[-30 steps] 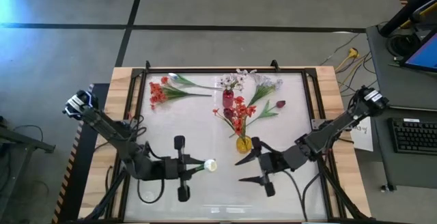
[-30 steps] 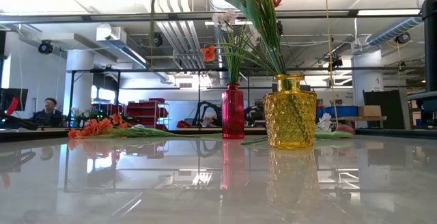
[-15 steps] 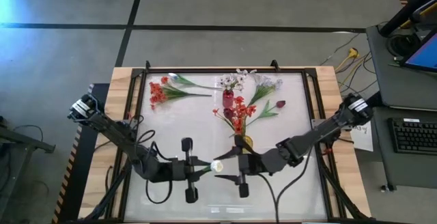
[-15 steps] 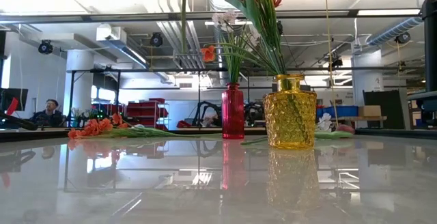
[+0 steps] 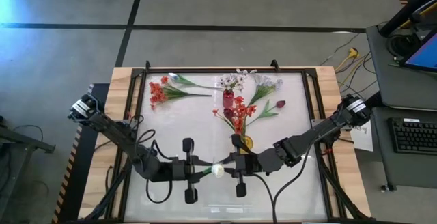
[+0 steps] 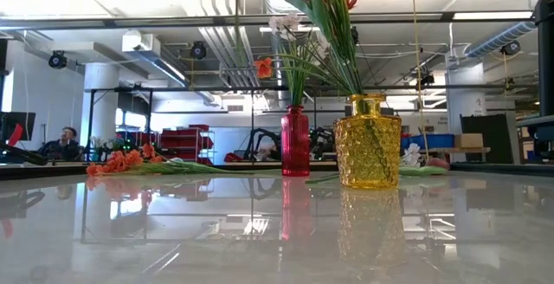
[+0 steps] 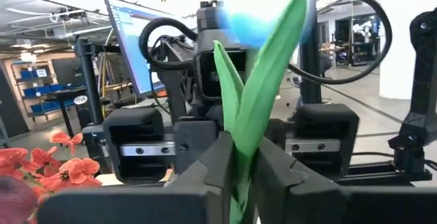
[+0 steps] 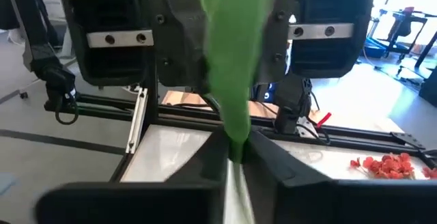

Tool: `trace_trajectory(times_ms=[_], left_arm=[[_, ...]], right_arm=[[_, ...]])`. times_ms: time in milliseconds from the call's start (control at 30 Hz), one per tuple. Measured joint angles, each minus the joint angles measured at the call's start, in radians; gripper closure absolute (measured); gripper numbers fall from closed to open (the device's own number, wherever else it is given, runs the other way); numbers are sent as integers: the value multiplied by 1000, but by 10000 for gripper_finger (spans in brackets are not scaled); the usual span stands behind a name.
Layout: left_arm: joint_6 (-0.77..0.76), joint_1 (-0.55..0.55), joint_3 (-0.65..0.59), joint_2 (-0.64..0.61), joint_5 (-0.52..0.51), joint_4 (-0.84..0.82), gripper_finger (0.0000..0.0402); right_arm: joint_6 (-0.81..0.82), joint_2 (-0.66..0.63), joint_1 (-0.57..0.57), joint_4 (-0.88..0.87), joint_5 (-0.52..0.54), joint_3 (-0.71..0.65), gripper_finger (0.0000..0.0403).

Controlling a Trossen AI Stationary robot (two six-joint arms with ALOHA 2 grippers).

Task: Sort flowers into vase by color
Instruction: Put the bottom white flower into the red vase

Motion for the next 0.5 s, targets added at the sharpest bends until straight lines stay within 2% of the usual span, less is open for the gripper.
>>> trace_trajectory(times_ms=[267,367,500], left_arm=[[-12,-7,0,-56,3,-32,267],[-6,-11,0,-92,3,-81,230],[-21,-16,0,-148,2,-191,201]], right_arm=[[24,-20,0,-10,-5,0,384],[35,-59,0,-27,-30,0,384],[7,-129,-2,-31,-30,0,385]])
